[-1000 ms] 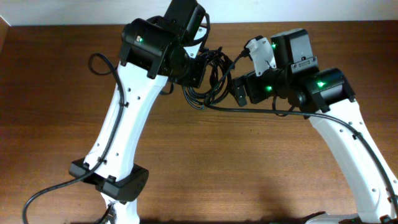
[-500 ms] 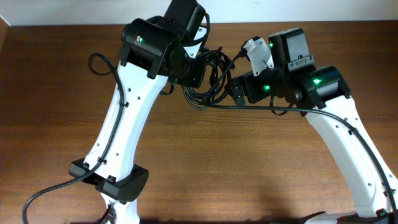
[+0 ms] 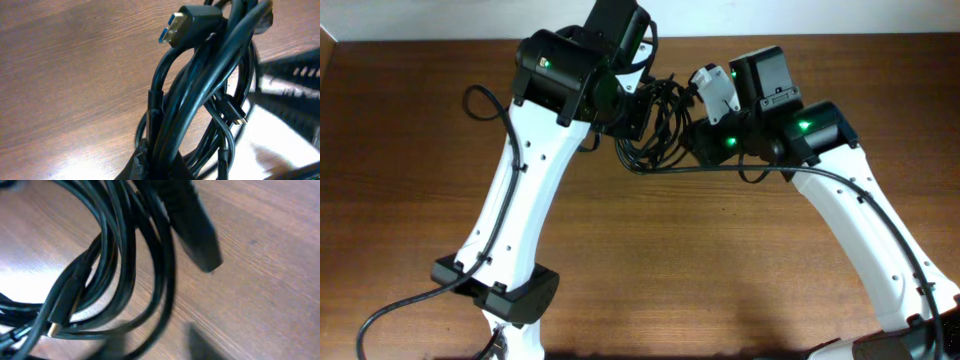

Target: Untangle cables

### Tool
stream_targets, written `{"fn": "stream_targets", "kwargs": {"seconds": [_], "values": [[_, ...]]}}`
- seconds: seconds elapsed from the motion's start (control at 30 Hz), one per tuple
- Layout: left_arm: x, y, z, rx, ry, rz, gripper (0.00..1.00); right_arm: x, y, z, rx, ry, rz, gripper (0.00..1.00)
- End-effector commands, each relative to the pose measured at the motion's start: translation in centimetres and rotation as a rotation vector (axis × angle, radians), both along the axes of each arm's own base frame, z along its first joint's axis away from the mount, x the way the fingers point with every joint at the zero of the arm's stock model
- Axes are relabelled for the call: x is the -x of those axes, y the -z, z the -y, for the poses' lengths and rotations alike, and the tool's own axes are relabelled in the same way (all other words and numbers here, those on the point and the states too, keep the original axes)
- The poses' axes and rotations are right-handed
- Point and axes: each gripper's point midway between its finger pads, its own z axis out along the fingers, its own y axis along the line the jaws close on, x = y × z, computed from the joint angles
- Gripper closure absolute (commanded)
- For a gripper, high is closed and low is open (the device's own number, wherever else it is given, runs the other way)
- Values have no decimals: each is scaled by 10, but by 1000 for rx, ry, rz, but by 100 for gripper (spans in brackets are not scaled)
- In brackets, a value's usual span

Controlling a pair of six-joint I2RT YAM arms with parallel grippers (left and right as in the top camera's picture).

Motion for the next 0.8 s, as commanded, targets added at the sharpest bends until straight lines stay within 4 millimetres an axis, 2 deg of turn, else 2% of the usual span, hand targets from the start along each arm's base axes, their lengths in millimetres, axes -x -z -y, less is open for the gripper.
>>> {"fn": "stream_targets", "kwargs": {"seconds": [0.0,0.23,0.27,0.33,0.37,0.77], "values": [[2,-7,0,17,15,16,100,-2,-5,-3,-7,-2,13,96],[2,-7,0,17,15,16,100,-3,-4,1,4,8,10,96],[2,-7,0,17,15,16,100,-2,-3,1,6,8,6,87],[2,-7,0,17,15,16,100,-1,-2,2,8,8,0,23],[2,-7,0,17,15,17,100,0,-2,2,10,8,-4,1],[1,-7,1,19,15,21,100,-7,0,-1,2,7,11,0]]}}
